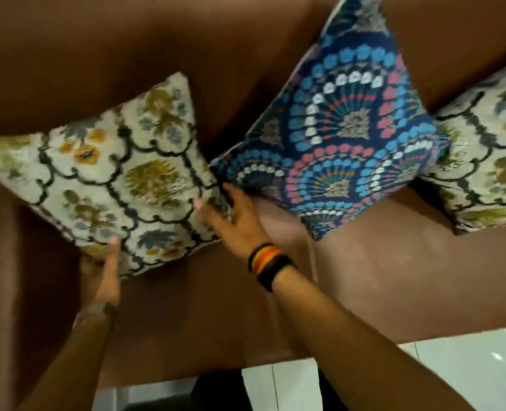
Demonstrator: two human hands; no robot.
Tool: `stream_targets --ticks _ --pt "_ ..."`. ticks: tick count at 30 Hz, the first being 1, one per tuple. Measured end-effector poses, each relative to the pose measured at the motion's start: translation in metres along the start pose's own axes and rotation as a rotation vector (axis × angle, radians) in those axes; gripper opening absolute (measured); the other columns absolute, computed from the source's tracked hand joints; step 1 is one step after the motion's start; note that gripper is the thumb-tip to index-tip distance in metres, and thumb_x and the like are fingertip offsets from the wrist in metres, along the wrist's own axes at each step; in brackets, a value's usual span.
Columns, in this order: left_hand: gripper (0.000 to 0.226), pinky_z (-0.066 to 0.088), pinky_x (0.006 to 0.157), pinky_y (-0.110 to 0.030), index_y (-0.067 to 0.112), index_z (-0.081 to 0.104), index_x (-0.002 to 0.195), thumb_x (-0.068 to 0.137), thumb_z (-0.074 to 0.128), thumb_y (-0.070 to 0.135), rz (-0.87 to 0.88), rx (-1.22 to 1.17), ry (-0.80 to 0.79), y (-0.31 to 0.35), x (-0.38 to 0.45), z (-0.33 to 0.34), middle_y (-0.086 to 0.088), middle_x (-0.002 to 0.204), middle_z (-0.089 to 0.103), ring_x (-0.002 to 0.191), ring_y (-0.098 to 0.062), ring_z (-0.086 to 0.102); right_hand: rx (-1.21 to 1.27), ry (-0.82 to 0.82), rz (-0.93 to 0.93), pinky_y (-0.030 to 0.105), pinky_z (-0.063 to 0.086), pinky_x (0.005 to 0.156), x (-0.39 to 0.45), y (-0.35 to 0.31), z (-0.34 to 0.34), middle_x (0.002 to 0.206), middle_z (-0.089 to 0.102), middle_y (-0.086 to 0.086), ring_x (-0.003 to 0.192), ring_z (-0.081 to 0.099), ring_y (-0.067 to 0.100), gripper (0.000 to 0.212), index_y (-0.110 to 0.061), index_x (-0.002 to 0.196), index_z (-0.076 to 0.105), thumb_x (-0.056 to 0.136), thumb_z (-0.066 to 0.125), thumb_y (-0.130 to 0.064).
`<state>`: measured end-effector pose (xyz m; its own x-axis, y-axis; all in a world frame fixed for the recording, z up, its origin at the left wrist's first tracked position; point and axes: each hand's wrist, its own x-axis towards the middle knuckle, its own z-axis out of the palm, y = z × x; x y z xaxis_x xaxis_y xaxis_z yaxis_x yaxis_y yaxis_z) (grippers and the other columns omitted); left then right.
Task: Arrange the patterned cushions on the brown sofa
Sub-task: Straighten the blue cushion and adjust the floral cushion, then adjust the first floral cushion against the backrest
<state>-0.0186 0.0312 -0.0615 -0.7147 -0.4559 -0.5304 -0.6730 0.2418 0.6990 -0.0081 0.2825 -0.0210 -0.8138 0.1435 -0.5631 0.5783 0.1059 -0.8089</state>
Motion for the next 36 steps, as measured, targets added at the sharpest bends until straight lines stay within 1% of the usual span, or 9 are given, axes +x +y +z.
stream_targets --ticks 3,5,8,11,14,17,22,30,36 --pt "0.112 0.04 0.12 -0.051 0.021 0.033 0.164 0.078 0.055 0.089 -0.109 0.095 -0.091 0.017 0.028 -0.018 -0.013 0.165 0.045 0.146 -0.038 0.048 0.127 0.094 0.164 0.045 0.035 0.128 0.034 -0.027 0.05 0.171 0.042 0.008 0.157 0.044 0.033 0.092 -0.026 0.168 0.031 0.095 0.06 -0.075" --pt "0.107 0.033 0.124 -0.047 0.024 0.025 0.168 0.084 0.054 0.085 -0.087 0.053 -0.136 0.028 0.041 -0.027 -0.01 0.171 0.035 0.154 -0.034 0.04 0.134 0.149 0.223 0.053 0.029 0.131 0.045 -0.041 0.08 0.178 0.03 0.012 0.161 0.036 0.037 0.107 -0.027 0.172 0.021 0.09 0.049 -0.088" --pt "0.1 0.03 0.126 -0.05 0.027 0.027 0.168 0.088 0.047 0.084 -0.117 -0.015 -0.207 0.024 0.062 -0.038 -0.007 0.171 0.033 0.156 -0.032 0.035 0.055 0.217 0.155 0.057 0.035 0.128 0.035 -0.06 0.099 0.168 0.048 0.009 0.154 0.046 0.035 0.116 -0.036 0.164 0.04 0.07 0.044 -0.105" --pt "0.141 0.045 0.109 -0.071 0.037 0.04 0.162 0.043 0.051 0.111 -0.296 -0.204 -0.364 0.013 0.068 -0.046 -0.001 0.154 0.051 0.14 -0.033 0.053 -0.014 0.254 -0.052 0.051 0.049 0.115 0.022 -0.091 0.113 0.136 0.066 0.001 0.13 0.062 0.025 0.093 -0.039 0.14 0.063 0.071 0.053 -0.1" --pt "0.156 0.046 0.105 -0.075 0.035 0.044 0.16 0.023 0.055 0.109 -0.334 -0.355 -0.449 0.01 0.064 -0.036 -0.003 0.154 0.054 0.137 -0.035 0.055 -0.112 0.271 -0.144 0.055 0.042 0.12 0.037 -0.125 0.124 0.146 0.059 0.006 0.141 0.051 0.029 0.087 -0.035 0.151 0.057 0.08 0.06 -0.086" --pt "0.15 0.049 0.101 -0.075 0.034 0.043 0.16 0.03 0.056 0.107 -0.348 -0.422 -0.431 0.02 0.063 -0.025 -0.005 0.162 0.05 0.142 -0.039 0.054 -0.154 0.265 -0.119 0.059 0.034 0.126 0.055 -0.127 0.123 0.158 0.051 0.007 0.154 0.039 0.031 0.103 -0.036 0.158 0.048 0.071 0.059 -0.091" --pt "0.098 0.054 0.097 -0.064 0.032 0.038 0.163 0.086 0.034 0.092 -0.385 -0.502 -0.378 0.012 0.067 -0.013 -0.006 0.168 0.044 0.145 -0.038 0.051 -0.056 0.253 -0.22 0.054 0.04 0.125 0.059 -0.104 0.108 0.161 0.051 0.003 0.154 0.042 0.024 0.089 -0.033 0.158 0.049 0.083 0.067 -0.078" --pt "0.122 0.039 0.11 -0.078 0.034 0.027 0.167 0.065 0.045 0.099 -0.357 -0.69 -0.306 0.02 0.046 0.013 -0.011 0.173 0.029 0.155 -0.042 0.034 -0.127 0.229 -0.295 0.054 0.037 0.126 0.067 -0.09 0.083 0.162 0.049 0.006 0.154 0.039 0.026 0.082 -0.03 0.162 0.045 0.091 0.074 -0.06" --pt "0.117 0.058 0.091 -0.057 0.036 0.037 0.162 0.069 0.03 0.106 -0.349 -0.513 -0.267 0.007 0.007 0.032 -0.009 0.165 0.044 0.14 -0.036 0.052 -0.137 0.222 -0.366 0.052 0.032 0.131 0.016 -0.07 0.027 0.174 0.037 0.006 0.164 0.03 0.022 0.066 -0.032 0.162 0.047 0.101 0.069 -0.046"
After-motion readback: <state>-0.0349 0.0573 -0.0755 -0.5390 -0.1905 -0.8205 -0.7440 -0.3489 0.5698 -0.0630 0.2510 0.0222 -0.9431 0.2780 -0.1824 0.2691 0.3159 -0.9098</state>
